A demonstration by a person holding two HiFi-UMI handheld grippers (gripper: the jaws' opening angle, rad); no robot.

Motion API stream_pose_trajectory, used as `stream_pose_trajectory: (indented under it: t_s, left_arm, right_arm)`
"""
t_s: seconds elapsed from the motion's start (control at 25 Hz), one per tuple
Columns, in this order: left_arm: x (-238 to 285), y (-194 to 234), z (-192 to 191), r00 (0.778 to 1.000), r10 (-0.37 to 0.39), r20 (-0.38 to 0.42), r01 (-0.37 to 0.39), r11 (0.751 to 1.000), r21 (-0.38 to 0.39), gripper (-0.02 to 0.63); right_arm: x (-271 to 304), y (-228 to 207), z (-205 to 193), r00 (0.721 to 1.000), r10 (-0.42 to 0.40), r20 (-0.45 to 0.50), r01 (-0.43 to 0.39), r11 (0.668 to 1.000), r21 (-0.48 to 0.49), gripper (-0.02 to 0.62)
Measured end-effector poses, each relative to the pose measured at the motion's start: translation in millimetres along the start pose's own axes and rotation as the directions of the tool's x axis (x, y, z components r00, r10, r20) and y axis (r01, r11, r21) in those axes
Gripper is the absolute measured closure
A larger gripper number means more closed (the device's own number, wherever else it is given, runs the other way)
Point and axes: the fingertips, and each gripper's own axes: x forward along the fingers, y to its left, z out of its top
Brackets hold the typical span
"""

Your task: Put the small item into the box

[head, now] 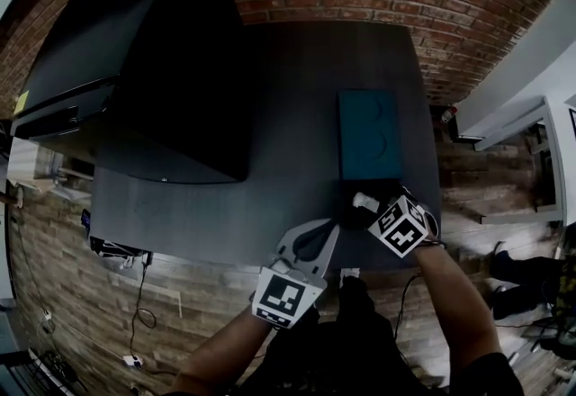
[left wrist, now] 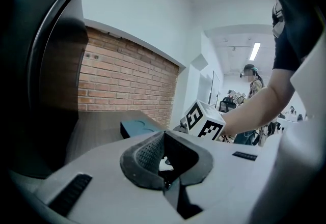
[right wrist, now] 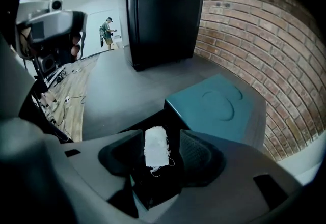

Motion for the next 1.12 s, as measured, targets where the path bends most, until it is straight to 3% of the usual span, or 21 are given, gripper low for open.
stream_pose_trajectory:
  t_s: [0.16, 0.36, 0.76, 1.12]
  left_arm:
    - [-9.6, 0.1, 9.0, 1.0, -0.002, 0.019, 0.002, 1.0, 0.017, 0.572]
    - [-25.1, 0.6, 28.3, 0.997, 0.002, 0.077, -0.004, 1.0, 0.028, 0.572]
    - [-64.6, -0.9, 65.0, 0.989, -0.006, 0.15, -0.002, 0.999, 0.054, 0.572]
    - [-102.8, -22.1, 80.3, 0.98, -0.056, 0.191, 0.043, 0.996, 0.076, 0.572]
  right_arm:
    - [-25.9, -5.1, 18.7, 0.994, -0.053, 0.094, 0.048, 0.997, 0.062, 0.376]
    - [-69.7, -10.1, 53.3, 0.951, -0.17, 0.258, 0.139, 0.981, 0.135, 0.569]
    - [-160.5, 18.3, 99.2, 0.826, -0.315, 0.468, 0.204, 0.94, 0.272, 0.577]
    - [-223.0, 62.3, 103.5, 0.734, -0.418, 0.535, 0.246, 0.898, 0.364, 0.577]
